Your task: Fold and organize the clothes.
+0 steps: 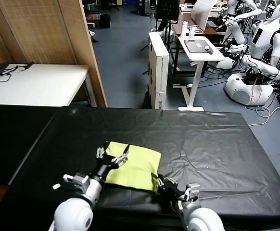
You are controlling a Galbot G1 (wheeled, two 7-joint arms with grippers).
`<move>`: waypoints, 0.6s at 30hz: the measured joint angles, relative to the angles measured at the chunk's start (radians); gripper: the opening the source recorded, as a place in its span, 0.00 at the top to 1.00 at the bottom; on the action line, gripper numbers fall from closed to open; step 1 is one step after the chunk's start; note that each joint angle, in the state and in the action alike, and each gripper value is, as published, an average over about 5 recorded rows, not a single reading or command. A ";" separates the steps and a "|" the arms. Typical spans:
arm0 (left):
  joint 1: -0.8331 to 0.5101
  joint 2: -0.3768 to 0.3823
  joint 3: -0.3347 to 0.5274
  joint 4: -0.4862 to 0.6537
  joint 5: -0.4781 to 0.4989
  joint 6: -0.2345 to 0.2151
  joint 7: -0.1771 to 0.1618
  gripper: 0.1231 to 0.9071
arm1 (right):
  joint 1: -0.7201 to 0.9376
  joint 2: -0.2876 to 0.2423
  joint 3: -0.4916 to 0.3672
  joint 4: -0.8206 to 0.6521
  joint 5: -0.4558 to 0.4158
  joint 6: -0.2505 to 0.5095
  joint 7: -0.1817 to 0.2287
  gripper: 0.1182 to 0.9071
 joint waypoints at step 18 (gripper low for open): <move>0.022 0.010 -0.074 0.021 -0.020 -0.032 0.001 0.00 | 0.005 -0.075 0.204 -0.003 -0.040 -0.058 0.068 0.96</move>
